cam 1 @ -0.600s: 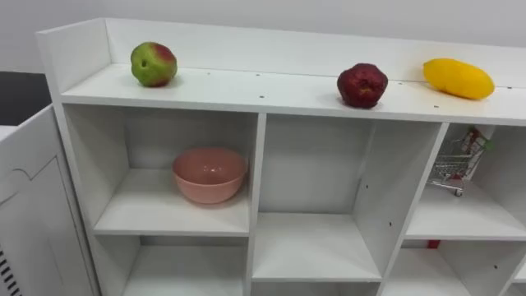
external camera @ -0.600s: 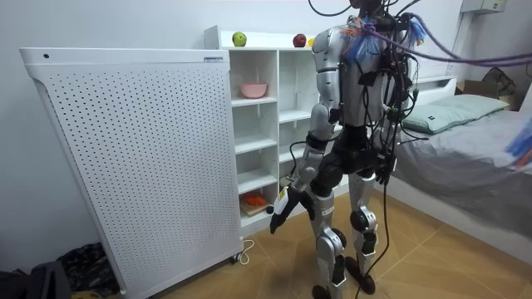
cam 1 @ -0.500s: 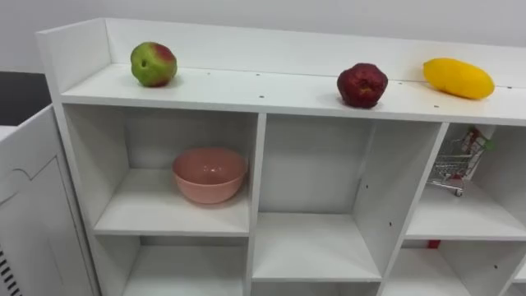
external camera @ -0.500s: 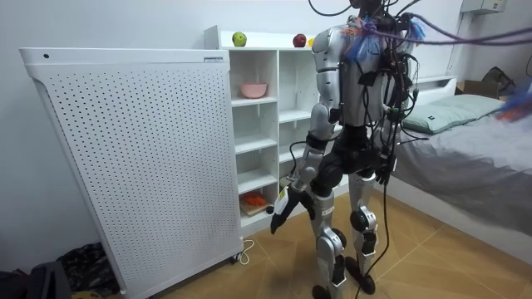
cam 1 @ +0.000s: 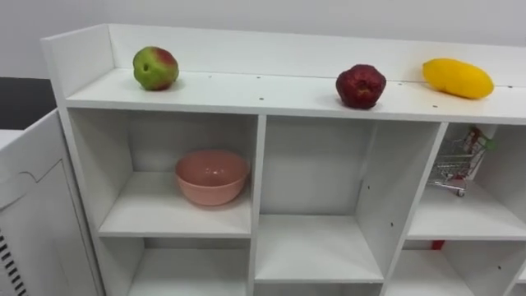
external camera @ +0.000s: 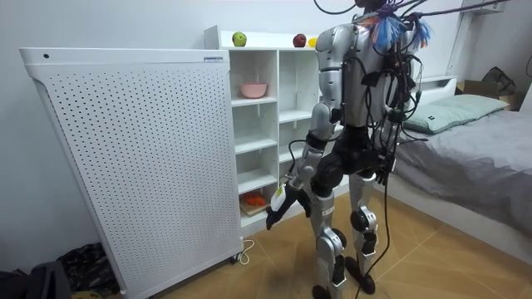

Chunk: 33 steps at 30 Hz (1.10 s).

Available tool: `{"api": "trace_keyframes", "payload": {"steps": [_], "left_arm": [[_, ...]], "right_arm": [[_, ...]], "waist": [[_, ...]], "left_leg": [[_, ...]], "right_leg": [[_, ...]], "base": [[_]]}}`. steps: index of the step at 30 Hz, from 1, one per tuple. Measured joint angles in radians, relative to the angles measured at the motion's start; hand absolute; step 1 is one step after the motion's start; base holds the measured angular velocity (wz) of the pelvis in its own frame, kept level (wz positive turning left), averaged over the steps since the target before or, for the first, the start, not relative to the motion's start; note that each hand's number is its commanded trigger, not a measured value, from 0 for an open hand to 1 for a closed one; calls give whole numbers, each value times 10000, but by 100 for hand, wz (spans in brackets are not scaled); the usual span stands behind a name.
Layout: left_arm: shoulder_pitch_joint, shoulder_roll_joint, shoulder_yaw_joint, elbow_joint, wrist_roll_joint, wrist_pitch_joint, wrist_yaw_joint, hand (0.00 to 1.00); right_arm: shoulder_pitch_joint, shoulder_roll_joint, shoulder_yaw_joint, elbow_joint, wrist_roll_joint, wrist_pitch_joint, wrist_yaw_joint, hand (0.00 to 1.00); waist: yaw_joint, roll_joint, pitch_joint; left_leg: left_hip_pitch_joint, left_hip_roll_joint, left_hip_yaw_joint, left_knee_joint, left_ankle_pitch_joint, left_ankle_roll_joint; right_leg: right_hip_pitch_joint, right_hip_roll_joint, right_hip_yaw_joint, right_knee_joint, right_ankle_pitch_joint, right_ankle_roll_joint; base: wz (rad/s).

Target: Arrange fruit in the closet

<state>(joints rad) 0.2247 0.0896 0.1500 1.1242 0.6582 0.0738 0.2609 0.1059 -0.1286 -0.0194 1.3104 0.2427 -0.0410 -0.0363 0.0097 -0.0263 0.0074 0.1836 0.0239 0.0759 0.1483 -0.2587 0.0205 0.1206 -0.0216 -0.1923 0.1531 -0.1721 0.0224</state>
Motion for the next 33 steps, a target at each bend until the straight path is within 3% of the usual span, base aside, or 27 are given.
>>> {"api": "trace_keyframes", "payload": {"steps": [1,2,5,7,14,18,20,24,33], "left_arm": [[-5,-2,-9,0,0,-32,35,0],[-3,-4,-16,-2,5,-124,110,0],[-37,-4,-10,-20,6,-390,266,0],[-92,-1,-28,-28,-10,-520,433,0],[-205,32,-417,-45,-304,-810,842,0],[-131,45,-585,-44,-369,-809,861,0],[-133,51,-756,-60,-366,-816,888,0],[-130,66,-969,-58,-370,-1005,1033,0],[92,149,-1230,-301,-382,-1087,975,0]], "right_arm": [[-22,1,-9,-71,-15,6,-45,0],[-100,-8,-66,-294,-105,20,-90,0],[-213,-1,-401,-1889,-411,81,-364,0],[-234,33,-464,-3474,-506,-63,-664,0],[-298,86,-348,-9152,-1684,-924,-1622,0],[-264,103,-67,-11016,-1831,-999,-2257,0],[-267,119,2,-11694,-1886,-1058,-2490,0],[-308,118,19,-12660,-1897,-1600,-2956,0],[-514,31,-10,-13819,-2045,-1906,-3772,0]], "waist": [[3,39,-19],[-14,-11,19],[100,77,-45],[127,80,16],[414,71,-24],[530,-8,-65],[539,-8,-76],[551,33,-95],[538,148,-86]], "left_leg": [[-7,-1,0,-22,-1,0],[-33,-2,-1,-42,0,0],[-154,-4,67,44,3,1],[-169,-6,82,72,5,2],[-160,10,165,116,6,-1],[-221,16,228,169,6,-1],[-218,16,240,177,7,0],[-209,25,261,203,9,2],[-307,37,203,195,14,-6]], "right_leg": [[-10,0,4,8,1,-1],[-29,4,20,20,1,-2],[-266,13,143,184,1,-4],[-280,14,164,179,3,-6],[-262,31,260,158,16,-26],[-341,38,292,185,67,-37],[-337,36,295,185,93,-38],[-298,35,291,182,128,-50],[-401,48,285,235,151,-78]], "base": [[0],[-3],[-11],[-5],[0],[-7],[-2],[0],[0]]}}
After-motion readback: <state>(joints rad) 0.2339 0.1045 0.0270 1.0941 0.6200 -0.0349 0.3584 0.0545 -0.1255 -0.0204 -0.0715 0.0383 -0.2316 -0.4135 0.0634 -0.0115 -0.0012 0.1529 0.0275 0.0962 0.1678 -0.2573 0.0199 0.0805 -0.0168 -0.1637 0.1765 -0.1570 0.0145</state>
